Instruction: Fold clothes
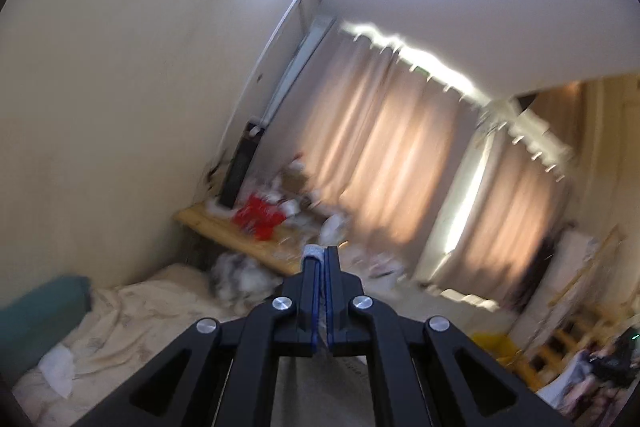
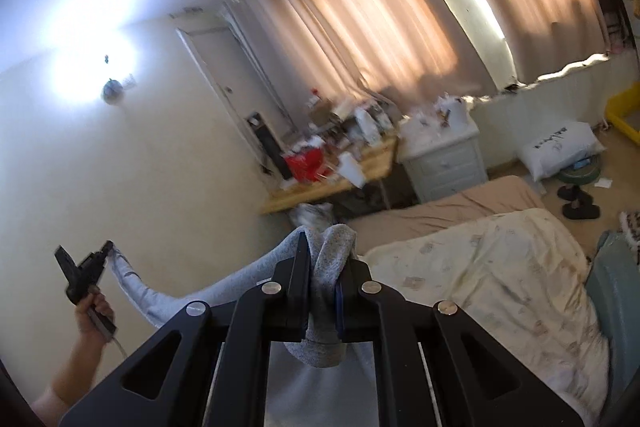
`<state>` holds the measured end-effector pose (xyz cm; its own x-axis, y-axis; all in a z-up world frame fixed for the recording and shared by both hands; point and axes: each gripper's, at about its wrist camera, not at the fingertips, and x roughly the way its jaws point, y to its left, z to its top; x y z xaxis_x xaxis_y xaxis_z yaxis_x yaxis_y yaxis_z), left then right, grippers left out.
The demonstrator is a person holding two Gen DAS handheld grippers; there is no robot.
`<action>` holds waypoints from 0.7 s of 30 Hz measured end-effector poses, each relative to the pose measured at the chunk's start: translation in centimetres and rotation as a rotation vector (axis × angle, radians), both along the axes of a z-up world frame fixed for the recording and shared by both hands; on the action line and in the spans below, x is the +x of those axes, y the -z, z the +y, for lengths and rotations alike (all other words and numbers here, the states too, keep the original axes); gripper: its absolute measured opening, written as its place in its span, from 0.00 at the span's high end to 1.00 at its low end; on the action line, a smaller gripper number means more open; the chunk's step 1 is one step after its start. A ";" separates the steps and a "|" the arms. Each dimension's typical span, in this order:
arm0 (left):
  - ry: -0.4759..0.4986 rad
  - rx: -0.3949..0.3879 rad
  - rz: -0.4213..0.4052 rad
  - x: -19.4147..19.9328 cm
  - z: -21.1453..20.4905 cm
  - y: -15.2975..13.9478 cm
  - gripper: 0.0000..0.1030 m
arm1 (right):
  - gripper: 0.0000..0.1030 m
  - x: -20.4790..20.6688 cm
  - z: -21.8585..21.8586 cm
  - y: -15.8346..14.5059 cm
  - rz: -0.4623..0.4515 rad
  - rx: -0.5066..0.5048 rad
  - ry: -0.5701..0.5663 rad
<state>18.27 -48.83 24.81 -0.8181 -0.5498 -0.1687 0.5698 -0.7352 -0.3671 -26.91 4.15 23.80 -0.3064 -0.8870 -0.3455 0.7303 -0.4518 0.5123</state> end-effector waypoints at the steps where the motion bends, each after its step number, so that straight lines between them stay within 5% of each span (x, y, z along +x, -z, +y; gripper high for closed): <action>1: -0.018 -0.007 -0.028 -1.6 -1.0 0.7 0.99 | 0.92 -1.4 -1.3 0.4 -0.002 0.018 0.005; 5: -0.117 0.013 -0.057 -7.0 -6.1 1.5 0.99 | 0.92 -6.6 -6.0 0.5 0.004 0.044 0.021; 9: -0.178 -0.043 -0.054 -10.5 -9.6 -2.2 0.99 | 0.92 -11.0 -9.7 -2.4 0.033 0.054 0.053; 16: -0.196 -0.164 0.037 -9.8 -10.5 -10.1 0.99 | 0.92 -13.5 -11.9 -9.9 0.147 0.008 0.067; 21: -0.198 -0.216 0.023 -7.5 -9.5 -8.4 0.99 | 0.92 -11.0 -10.8 -9.8 0.161 0.002 0.023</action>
